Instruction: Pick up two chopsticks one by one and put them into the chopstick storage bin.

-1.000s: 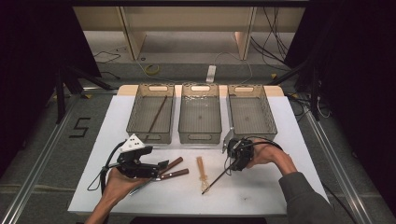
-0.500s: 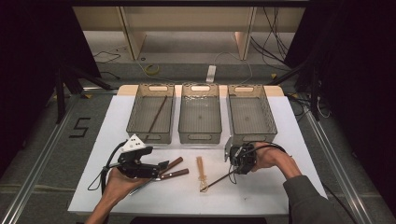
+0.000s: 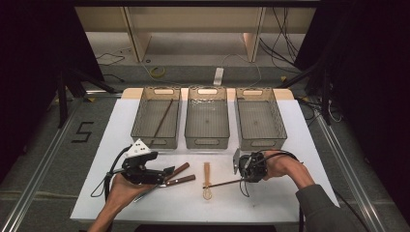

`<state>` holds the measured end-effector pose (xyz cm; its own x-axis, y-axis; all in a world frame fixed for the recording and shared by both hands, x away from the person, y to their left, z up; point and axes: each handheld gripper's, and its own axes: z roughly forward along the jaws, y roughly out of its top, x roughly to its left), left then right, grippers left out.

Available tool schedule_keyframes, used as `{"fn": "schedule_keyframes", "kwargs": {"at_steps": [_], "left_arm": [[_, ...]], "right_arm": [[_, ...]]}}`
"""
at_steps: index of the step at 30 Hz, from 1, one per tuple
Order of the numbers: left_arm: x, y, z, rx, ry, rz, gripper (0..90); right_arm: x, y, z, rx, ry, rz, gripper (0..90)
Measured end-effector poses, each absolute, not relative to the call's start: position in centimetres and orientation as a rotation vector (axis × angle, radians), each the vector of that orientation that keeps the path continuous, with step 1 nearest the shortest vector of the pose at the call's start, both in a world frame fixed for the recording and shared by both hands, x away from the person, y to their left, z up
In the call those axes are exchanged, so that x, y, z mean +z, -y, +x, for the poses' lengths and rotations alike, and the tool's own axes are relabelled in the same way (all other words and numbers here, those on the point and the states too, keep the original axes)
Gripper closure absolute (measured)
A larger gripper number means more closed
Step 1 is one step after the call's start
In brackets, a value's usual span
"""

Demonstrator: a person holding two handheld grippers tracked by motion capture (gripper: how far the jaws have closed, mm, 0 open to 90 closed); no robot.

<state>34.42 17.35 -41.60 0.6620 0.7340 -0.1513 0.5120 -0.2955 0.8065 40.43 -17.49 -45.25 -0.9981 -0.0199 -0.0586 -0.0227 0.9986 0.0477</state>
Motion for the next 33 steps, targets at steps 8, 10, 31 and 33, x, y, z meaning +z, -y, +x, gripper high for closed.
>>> {"fn": "schedule_keyframes", "kwargs": {"at_steps": [8,10,31,33], "left_arm": [[-41.6,-17.3,34.5,0.305,-0.972,1.969,15.3],[-41.6,-17.3,34.5,0.305,-0.972,1.969,15.3],[-41.7,-17.3,34.5,0.307,-0.973,1.973,15.3],[-41.7,-17.3,34.6,0.307,-0.971,1.978,15.3]], "right_arm": [[-45.3,17.7,40.0,0.055,-3.086,-0.09,85.6],[-45.2,17.7,39.8,0.043,-3.093,-0.094,85.7],[-44.2,17.5,36.5,0.103,-3.116,-0.217,85.9],[-43.8,17.7,36.3,0.126,-3.108,-0.207,85.9]]}}
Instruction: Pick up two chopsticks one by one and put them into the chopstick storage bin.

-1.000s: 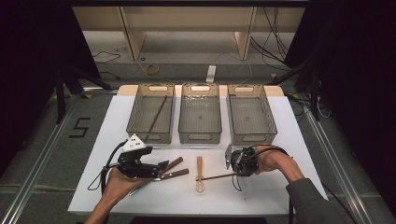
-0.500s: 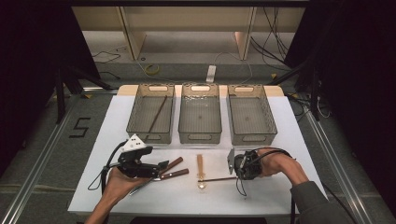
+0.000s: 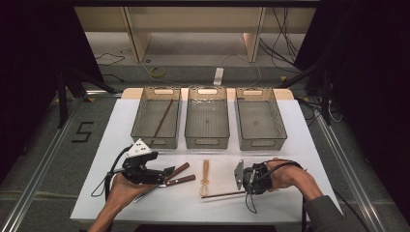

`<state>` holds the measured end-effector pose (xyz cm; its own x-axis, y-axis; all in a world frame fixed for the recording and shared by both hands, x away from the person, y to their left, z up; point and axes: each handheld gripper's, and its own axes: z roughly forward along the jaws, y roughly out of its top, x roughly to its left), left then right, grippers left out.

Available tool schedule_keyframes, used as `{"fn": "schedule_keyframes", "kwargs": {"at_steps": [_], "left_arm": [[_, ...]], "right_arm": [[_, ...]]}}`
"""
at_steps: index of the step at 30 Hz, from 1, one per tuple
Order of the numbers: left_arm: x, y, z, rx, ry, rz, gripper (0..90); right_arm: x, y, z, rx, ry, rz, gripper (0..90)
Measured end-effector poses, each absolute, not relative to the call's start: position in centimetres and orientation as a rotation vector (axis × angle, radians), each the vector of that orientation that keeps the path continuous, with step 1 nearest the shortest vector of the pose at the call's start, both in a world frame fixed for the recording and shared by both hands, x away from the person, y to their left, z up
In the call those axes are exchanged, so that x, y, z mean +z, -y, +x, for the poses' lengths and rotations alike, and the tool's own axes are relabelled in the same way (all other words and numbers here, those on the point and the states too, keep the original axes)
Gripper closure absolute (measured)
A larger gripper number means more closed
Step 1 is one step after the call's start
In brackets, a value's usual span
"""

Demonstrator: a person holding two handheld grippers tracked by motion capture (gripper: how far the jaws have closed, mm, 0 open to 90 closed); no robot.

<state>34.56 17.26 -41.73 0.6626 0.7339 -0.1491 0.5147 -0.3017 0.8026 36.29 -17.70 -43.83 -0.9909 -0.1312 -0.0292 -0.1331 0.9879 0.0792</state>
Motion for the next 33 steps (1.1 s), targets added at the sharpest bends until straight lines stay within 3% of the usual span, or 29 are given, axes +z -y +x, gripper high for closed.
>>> {"fn": "schedule_keyframes", "kwargs": {"at_steps": [12,33], "left_arm": [[-41.5,-16.0,34.5,0.282,-0.922,2.023,15.3],[-42.2,-8.3,34.4,0.175,-0.609,2.346,21.0]], "right_arm": [[-41.9,17.3,36.2,0.254,-3.018,-0.138,85.9],[-41.5,15.4,35.5,0.293,-2.919,-0.154,85.9]]}}
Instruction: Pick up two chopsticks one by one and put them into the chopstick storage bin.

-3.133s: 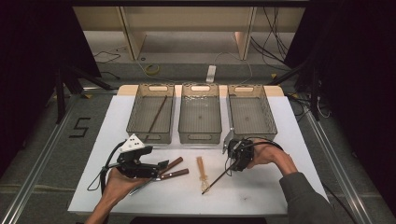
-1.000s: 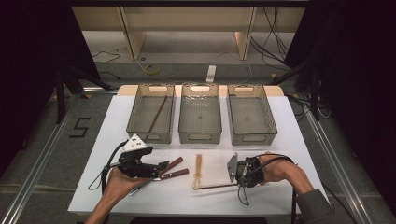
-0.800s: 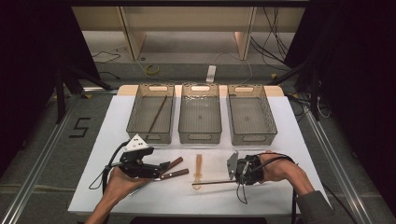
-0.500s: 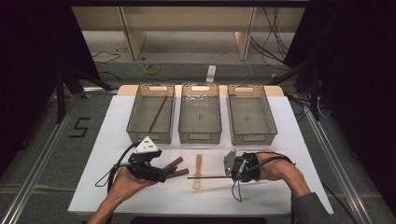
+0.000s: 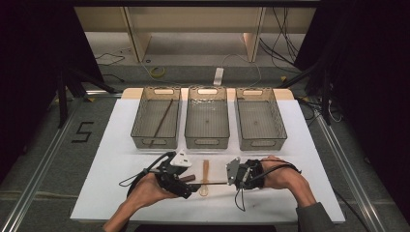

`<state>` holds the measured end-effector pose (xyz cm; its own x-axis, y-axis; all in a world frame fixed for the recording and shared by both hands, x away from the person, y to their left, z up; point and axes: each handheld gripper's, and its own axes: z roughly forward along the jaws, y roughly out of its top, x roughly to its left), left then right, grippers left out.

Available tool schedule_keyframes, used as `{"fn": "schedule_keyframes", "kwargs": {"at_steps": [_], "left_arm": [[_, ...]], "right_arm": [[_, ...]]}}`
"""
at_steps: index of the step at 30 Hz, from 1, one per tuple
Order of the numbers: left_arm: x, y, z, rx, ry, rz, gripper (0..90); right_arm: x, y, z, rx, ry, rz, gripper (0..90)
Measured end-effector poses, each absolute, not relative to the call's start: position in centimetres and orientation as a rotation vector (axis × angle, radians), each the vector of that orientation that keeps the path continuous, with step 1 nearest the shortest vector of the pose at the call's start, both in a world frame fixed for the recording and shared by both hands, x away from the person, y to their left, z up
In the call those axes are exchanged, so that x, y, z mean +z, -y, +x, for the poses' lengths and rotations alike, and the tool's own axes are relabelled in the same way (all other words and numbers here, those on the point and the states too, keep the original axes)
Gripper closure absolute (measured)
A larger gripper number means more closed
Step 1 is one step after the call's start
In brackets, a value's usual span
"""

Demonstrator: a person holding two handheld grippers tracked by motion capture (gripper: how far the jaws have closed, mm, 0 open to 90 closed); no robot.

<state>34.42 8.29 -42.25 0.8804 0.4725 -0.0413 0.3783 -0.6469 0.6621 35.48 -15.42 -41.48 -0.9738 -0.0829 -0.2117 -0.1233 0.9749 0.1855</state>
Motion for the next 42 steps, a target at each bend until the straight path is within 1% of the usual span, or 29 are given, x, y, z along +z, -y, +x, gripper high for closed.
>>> {"fn": "schedule_keyframes", "kwargs": {"at_steps": [3,7,12,16,21,23,27,34,37,42], "left_arm": [[-42.3,-7.3,34.5,0.159,-0.563,2.377,24.7],[-42.5,-6.6,34.4,0.125,-0.507,2.403,32.1],[-42.6,-6.0,34.2,0.133,-0.461,2.437,42.3],[-42.7,-5.3,34.0,0.137,-0.422,2.49,48.8],[-42.6,-4.8,34.0,0.138,-0.396,2.498,59.0],[-42.6,-4.8,34.1,0.113,-0.39,2.502,63.2],[-42.6,-4.7,34.2,0.104,-0.376,2.501,68.8],[-42.8,-4.4,34.0,0.083,-0.35,2.526,75.8],[-42.8,-4.3,34.0,0.08,-0.338,2.537,81.4],[-42.8,-4.2,33.8,0.069,-0.321,2.539,84.1]], "right_arm": [[-41.3,15.3,35.2,0.303,-2.911,-0.154,85.9],[-41.1,15.2,35.1,0.317,-2.901,-0.159,85.9],[-41.2,14.9,35.0,0.308,-2.905,-0.185,85.9],[-41.1,14.7,34.8,0.303,-2.906,-0.189,85.9],[-41.2,14.7,34.7,0.301,-2.905,-0.192,85.9],[-41.2,14.7,34.7,0.301,-2.906,-0.196,85.9],[-41.1,14.6,34.7,0.295,-2.903,-0.215,85.9],[-41.2,14.4,34.5,0.301,-2.901,-0.229,85.9],[-41.1,14.4,34.5,0.289,-2.901,-0.247,85.9],[-41.2,14.4,34.4,0.289,-2.9,-0.261,85.7]]}}
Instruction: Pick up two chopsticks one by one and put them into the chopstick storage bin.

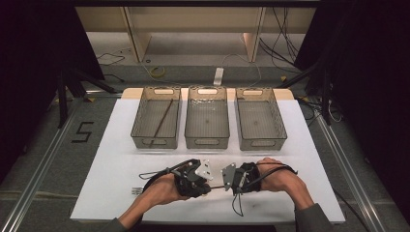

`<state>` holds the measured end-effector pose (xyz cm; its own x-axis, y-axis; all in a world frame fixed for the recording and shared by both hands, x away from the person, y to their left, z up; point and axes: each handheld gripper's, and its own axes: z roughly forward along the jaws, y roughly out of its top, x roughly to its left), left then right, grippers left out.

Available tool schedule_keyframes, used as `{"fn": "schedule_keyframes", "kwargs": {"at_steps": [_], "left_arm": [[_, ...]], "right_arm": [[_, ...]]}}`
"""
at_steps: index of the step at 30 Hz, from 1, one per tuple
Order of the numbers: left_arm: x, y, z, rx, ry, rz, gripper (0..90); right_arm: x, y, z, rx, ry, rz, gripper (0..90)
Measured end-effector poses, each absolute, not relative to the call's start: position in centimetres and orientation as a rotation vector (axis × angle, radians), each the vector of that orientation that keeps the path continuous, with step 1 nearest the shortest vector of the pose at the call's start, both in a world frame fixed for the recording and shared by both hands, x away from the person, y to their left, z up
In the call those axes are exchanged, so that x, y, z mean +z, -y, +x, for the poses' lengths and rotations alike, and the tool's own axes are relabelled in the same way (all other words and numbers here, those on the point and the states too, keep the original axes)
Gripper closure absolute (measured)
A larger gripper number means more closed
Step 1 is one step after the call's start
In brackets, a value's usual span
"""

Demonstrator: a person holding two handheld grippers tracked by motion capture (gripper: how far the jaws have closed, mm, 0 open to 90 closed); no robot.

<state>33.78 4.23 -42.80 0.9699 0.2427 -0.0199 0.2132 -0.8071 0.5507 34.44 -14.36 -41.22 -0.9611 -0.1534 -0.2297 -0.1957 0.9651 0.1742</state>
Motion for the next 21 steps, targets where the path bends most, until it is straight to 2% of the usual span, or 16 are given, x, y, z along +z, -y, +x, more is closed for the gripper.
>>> {"fn": "schedule_keyframes", "kwargs": {"at_steps": [6,9,11,16,21], "left_arm": [[-42.6,-4.5,33.8,0.047,-0.35,2.53,85.2],[-42.4,-5.0,34.1,0.071,-0.391,2.526,85.3],[-42.3,-5.4,34.4,0.091,-0.429,2.508,85.4],[-42.0,-6.7,35.1,0.109,-0.505,2.469,85.4],[-41.3,-8.4,36.0,0.146,-0.625,2.393,85.4]], "right_arm": [[-41.2,14.5,34.5,0.316,-2.895,-0.231,83.0],[-40.7,14.9,34.6,0.383,-2.869,-0.114,69.8],[-40.1,15.3,34.8,0.444,-2.841,-0.059,57.6],[-39.0,16.1,35.1,0.612,-2.741,0.122,45.7],[-38.7,17.2,35.1,0.765,-2.649,0.211,40.9]]}}
